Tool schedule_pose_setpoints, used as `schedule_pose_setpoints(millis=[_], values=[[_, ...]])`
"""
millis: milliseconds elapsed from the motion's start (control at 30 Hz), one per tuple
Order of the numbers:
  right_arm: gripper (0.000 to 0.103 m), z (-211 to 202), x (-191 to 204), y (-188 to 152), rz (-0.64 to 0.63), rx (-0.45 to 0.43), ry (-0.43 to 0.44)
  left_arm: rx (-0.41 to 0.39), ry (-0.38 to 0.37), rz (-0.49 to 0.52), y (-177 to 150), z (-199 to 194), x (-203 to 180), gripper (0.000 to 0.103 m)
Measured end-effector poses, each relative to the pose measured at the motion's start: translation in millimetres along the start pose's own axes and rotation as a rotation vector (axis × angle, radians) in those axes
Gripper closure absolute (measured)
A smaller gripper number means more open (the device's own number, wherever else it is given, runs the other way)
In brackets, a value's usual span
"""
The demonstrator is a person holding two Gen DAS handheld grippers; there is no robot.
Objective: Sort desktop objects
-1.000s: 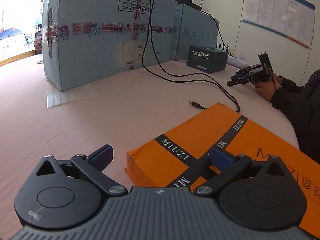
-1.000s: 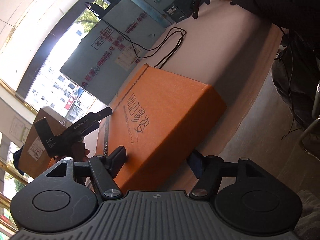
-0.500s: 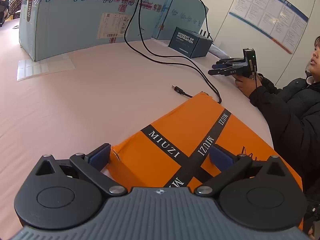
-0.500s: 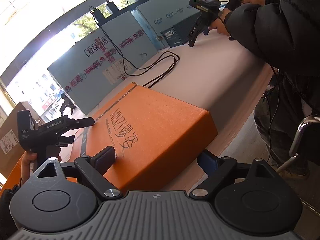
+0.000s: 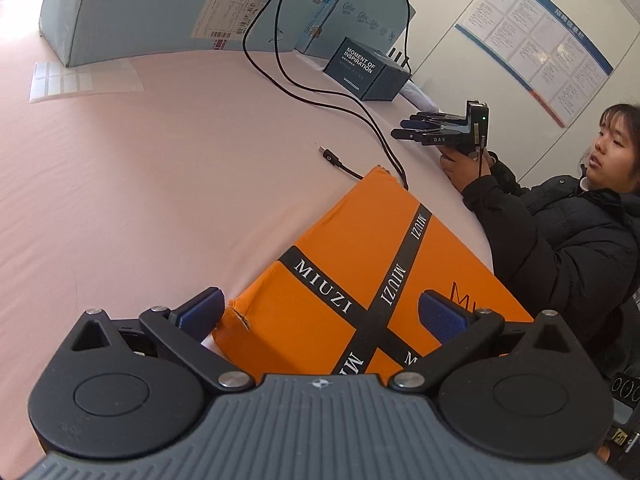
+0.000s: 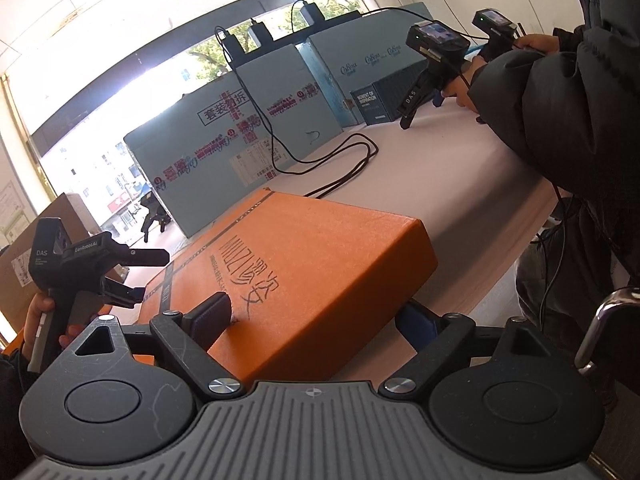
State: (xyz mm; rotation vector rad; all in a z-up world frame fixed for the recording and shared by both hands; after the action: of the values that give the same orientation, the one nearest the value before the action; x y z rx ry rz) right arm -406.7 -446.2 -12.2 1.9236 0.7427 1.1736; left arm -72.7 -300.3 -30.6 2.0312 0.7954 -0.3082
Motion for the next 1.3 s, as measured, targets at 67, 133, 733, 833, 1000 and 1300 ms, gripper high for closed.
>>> schedule_pose_setpoints(millis=[67, 133, 733, 833, 1000, 1300], values=[[0.018, -0.7, 4.4, 4.9, -0.018, 0.002, 0.026, 0.019, 0.009, 0.006, -5.6, -5.1, -3.9, 0.0], [0.018, -0.3, 11.5, 9.7, -0.045, 0.006, 0.046, 0.046, 0.01, 0.029, -15.7, -14.0, -10.2, 0.0], [0.021, 61.2, 162.3, -14.4, -0.234, 0.215, 0.498, 0.004, 0.153, -0.094, -121.2, -194.9, 46.4, 0.0], [0.016, 74.7, 190.1, -28.5, -0.251, 0.306, 0.579, -0.024, 0.211, -0.105, -142.7, -230.5, 53.7, 0.0], [0.013, 96.1, 219.3, -54.2, -0.25, 0.461, 0.661, -0.044, 0.3, -0.115, -177.7, -272.5, 51.2, 0.0], [0.003, 126.9, 228.7, -66.0, -0.216, 0.652, 0.561, -0.1, 0.335, -0.219, -187.3, -292.4, 58.1, 0.0]])
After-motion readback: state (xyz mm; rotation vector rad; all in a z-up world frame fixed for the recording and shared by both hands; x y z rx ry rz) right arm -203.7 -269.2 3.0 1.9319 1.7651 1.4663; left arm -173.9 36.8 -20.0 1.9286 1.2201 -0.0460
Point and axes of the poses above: each gripper's, at about its wrist camera, not at the fingertips, and z roughly the way its jaws point, x to its left, y to its top, the point moved 8 cm from there along z, roughly the way its jaws point, and after that the axes turned 5 degrees about -x, right-handed, at the moved point
